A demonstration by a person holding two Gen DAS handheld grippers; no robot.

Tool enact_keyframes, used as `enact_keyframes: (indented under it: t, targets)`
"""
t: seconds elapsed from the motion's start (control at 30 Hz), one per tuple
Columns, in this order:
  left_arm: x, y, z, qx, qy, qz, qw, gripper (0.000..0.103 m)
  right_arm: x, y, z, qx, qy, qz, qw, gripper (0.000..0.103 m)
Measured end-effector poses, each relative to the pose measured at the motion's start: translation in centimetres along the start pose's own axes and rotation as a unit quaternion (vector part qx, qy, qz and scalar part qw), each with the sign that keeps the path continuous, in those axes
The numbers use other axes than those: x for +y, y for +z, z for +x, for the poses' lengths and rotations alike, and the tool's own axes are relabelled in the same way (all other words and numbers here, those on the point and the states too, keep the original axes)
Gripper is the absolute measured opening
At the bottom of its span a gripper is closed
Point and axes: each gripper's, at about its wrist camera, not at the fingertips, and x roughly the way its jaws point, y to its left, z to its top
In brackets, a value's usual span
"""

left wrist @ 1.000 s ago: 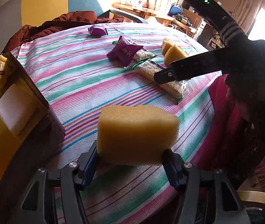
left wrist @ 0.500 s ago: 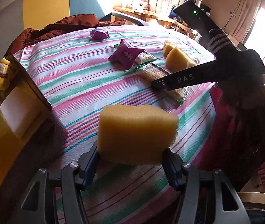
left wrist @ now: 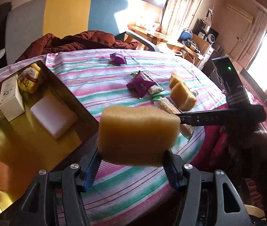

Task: Organize objects
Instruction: 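Carry the sponge and cracker packet into the gold tray and open both grippers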

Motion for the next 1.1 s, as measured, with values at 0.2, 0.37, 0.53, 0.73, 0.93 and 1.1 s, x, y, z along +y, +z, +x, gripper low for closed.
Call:
enact_keyframes:
  t: [0.2, 0.37, 0.53, 0.73, 0.93, 1.1]
  targets:
    - [3.3, 0.5, -2.7, -0.028, 0.028, -0.045, 0.9982, 0.062, 3.4, 0.7, -2.0, -0.03, 0.033, -0.026, 0.999, 0.051]
    - [6.7, 0.7, -4.7, -0.043, 0.06, -0.073, 0.9946, 0.062, 6.9, 1.7, -2.8, -0.042, 0.069, -0.055, 0.995, 0.051]
    - [11.2, 1.5, -7.0, -0.063, 0.098, -0.106, 0.9875, 0.062, 11.6, 2.8, -2.1, -0.042, 0.096, -0.101, 0.989, 0.051]
    - [17.3, 3.0, -8.7, -0.07, 0.152, -0.14, 0.9759, 0.062, 18.3, 3.4, -0.3, -0.028, 0.129, -0.165, 0.977, 0.051]
    - [22.0, 4.8, -8.8, -0.063, 0.196, -0.151, 0.9667, 0.062, 23.4, 3.1, 2.9, 0.005, 0.15, -0.202, 0.968, 0.051]
    - [24.8, 5.9, -8.2, -0.054, 0.229, -0.154, 0.9597, 0.066, 26.3, 2.6, 5.2, 0.031, 0.16, -0.216, 0.963, 0.051]
